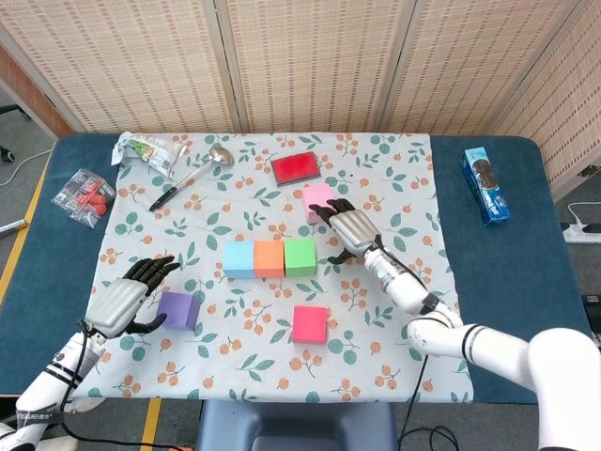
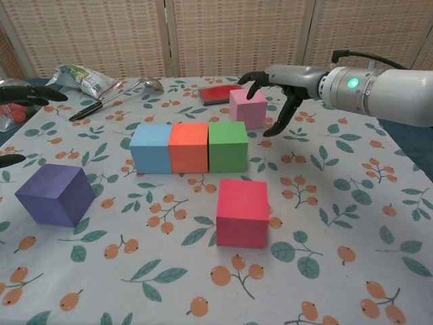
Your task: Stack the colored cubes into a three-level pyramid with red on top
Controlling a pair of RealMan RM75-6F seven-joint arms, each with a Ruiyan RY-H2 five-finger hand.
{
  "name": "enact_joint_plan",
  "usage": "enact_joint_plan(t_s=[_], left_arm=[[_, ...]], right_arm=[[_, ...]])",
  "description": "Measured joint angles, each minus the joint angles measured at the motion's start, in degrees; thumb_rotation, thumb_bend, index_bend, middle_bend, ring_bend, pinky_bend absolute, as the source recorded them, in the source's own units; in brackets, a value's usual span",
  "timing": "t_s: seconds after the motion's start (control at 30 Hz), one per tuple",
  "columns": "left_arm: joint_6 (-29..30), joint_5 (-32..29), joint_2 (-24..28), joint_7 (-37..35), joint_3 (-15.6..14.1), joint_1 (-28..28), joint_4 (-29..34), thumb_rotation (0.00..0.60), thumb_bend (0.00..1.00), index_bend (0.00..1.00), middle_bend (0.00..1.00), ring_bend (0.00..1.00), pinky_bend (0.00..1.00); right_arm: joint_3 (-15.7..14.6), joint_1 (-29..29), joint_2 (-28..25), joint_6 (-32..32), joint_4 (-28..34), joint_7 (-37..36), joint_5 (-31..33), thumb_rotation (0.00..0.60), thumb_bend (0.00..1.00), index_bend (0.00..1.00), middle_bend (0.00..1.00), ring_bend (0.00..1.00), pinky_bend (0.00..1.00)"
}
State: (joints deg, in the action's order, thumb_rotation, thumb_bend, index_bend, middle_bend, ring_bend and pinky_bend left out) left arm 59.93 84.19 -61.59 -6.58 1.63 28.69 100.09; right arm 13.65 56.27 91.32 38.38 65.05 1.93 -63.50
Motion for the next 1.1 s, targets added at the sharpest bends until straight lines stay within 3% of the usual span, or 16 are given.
enact_joint_plan(t_s=[0.2, 0.57, 1.1], left_arm=[[-0.2, -0.5, 0.2, 0.2, 0.0, 0.0, 0.1, 0.600, 0.37, 0.03, 0.00, 0.00, 0.01], [-0.6, -0.9, 0.1, 0.1, 0.1, 0.0, -0.1, 0.600, 0.37, 0.03, 0.00, 0.00, 0.01], [-0.6, -0.5, -0.1, -0.4, 0.0, 0.0, -0.6, 0.600, 0.37, 0.03, 0.00, 0.00, 0.01]], right_arm=[[-0.4, 0.7, 5.0, 2.3, -7.2, -1.0, -3.3, 0.600, 0.00, 0.00, 0.01, 0.00, 0.00], [-1.2, 2.3, 12.3, 5.0, -18.2, -10.0, -10.6, 0.600, 0.00, 0.00, 0.00, 0.00, 0.00], [-1.0, 2.1, 12.2, 3.9, -17.7, -11.2, -11.1, 0.600, 0.00, 0.00, 0.00, 0.00, 0.00]])
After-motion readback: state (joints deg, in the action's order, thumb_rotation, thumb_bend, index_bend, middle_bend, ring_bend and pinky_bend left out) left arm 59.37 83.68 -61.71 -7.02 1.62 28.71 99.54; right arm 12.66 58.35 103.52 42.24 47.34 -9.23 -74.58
